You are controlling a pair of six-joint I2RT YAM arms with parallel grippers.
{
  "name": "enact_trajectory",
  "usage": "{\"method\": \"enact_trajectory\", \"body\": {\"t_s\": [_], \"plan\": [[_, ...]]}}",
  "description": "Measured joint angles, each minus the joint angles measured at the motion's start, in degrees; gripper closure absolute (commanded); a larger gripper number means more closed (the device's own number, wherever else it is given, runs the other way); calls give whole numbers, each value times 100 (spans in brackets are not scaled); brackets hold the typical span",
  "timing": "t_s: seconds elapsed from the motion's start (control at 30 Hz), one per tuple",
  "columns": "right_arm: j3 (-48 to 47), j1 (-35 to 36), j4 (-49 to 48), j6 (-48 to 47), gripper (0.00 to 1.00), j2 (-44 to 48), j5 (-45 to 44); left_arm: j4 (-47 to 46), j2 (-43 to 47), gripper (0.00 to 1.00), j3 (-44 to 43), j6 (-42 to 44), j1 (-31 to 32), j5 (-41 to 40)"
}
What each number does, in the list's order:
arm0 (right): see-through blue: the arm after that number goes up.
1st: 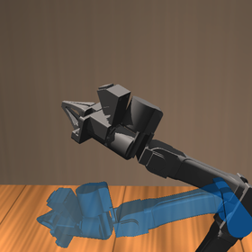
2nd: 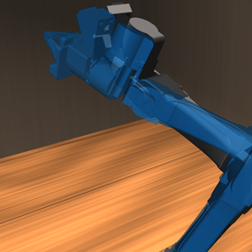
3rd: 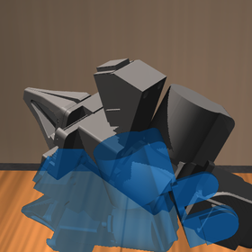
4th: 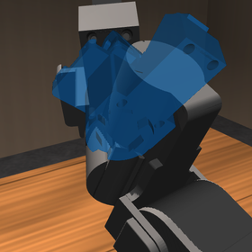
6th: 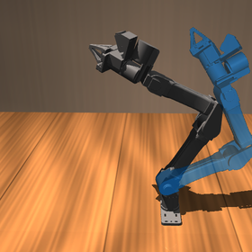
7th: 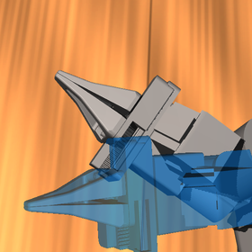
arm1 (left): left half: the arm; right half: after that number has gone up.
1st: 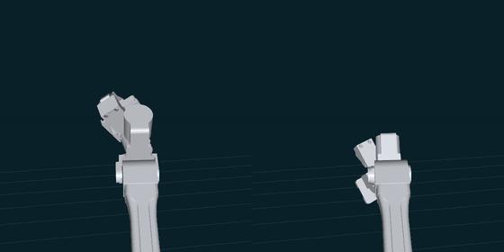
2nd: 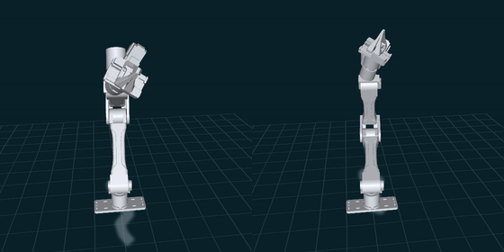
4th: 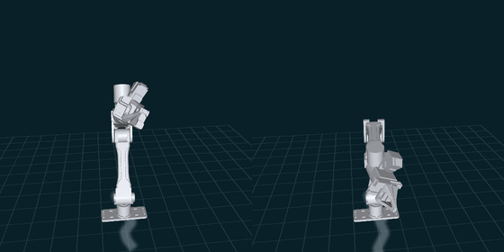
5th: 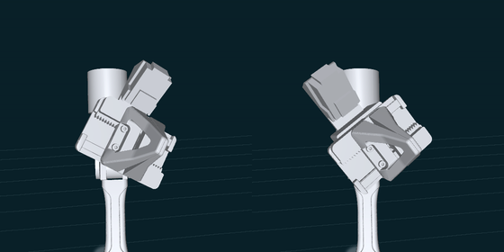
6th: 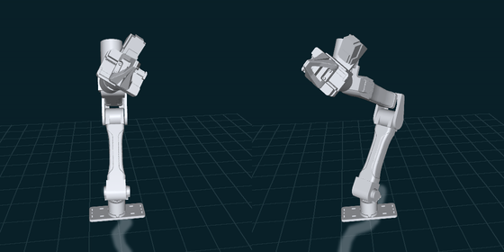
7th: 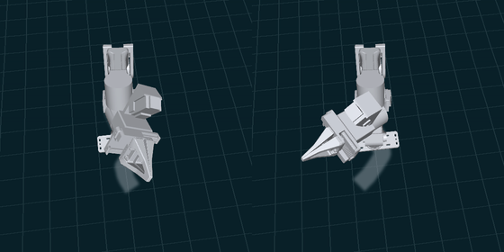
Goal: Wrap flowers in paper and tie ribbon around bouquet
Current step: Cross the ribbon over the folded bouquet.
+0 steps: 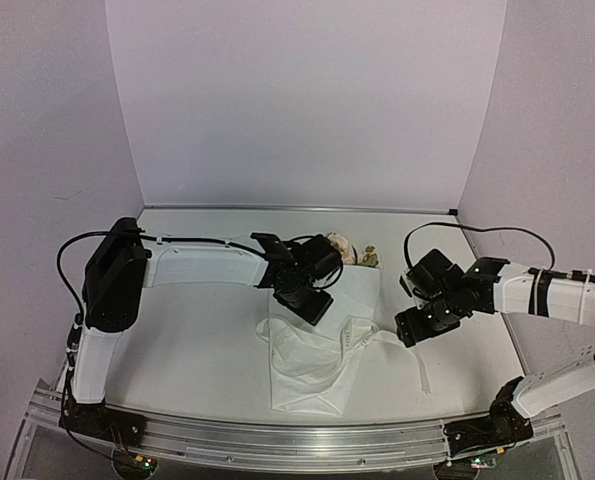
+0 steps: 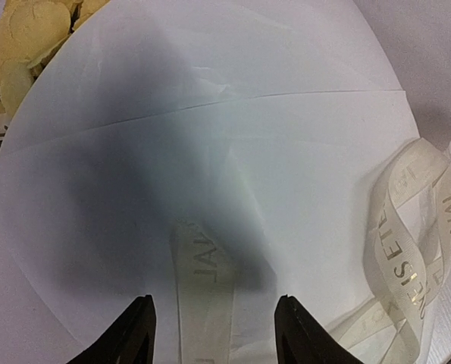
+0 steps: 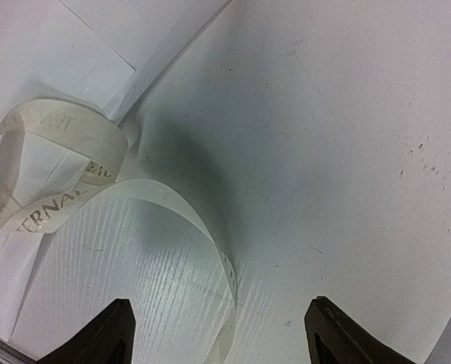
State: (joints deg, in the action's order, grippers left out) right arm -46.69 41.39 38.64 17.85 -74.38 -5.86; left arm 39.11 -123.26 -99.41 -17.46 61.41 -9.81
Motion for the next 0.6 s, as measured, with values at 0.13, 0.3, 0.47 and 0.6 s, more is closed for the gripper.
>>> {"method": "enact_trajectory", "body": {"t_s": [0.13, 0.3, 0.47, 0.6], "plan": [[52, 0, -31, 10, 22, 29, -46, 1, -122, 50, -32, -42, 54, -105], [114, -7, -73, 23, 24, 55, -75, 4, -281, 62, -37, -58, 63, -234], [150, -22, -123, 32, 29, 65, -78, -11, -298, 76, -37, -83, 63, -316], [150, -24, -153, 46, 37, 65, -75, -17, -298, 88, -37, -80, 63, -375]]}}
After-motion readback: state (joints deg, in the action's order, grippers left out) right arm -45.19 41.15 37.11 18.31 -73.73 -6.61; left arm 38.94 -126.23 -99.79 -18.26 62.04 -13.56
